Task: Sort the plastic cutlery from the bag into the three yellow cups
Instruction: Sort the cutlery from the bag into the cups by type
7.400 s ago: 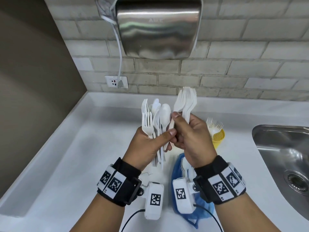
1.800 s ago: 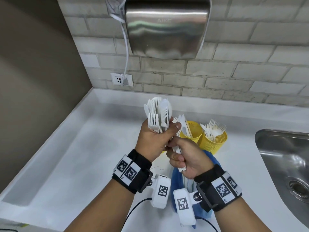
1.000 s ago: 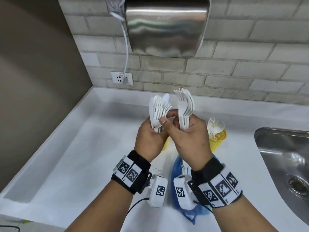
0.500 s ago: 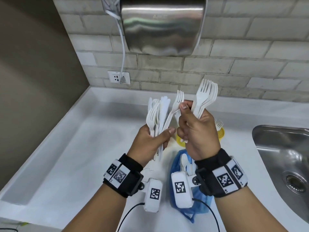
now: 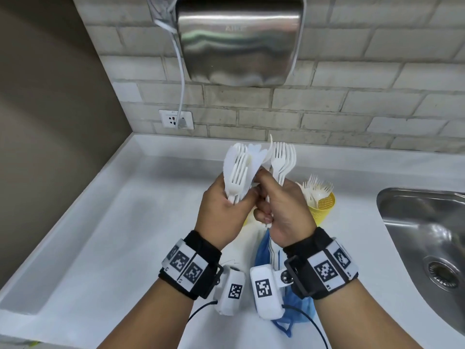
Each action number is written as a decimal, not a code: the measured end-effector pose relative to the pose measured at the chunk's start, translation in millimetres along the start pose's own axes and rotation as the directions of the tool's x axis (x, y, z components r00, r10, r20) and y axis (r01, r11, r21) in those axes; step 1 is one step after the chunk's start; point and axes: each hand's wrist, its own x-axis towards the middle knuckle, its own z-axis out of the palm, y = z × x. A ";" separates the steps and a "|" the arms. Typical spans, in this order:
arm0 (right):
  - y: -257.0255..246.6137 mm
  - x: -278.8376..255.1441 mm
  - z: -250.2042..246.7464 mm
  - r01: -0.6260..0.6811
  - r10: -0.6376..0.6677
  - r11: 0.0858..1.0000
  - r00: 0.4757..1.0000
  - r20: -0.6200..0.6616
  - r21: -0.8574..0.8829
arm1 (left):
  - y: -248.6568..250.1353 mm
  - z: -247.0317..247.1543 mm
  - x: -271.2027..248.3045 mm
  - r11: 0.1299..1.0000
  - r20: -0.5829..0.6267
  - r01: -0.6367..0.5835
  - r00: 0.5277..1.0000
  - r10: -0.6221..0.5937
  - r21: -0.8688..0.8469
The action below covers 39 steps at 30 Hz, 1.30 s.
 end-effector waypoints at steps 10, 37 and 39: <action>2.1 8.5 -1.4 0.042 -0.046 0.993 0.998 -0.035 -0.107 | 2.3 5.2 -5.8 0.997 0.069 -0.073 0.995 0.071 0.029; -5.0 -7.7 -5.0 0.532 -0.530 0.793 0.843 0.095 -0.296 | -7.9 7.7 10.2 0.976 -0.079 -0.017 0.996 0.035 0.218; -9.3 -4.8 -4.1 0.549 -0.551 0.792 0.831 0.074 -0.267 | -7.5 8.0 9.6 0.974 -0.091 -0.009 0.995 0.030 0.226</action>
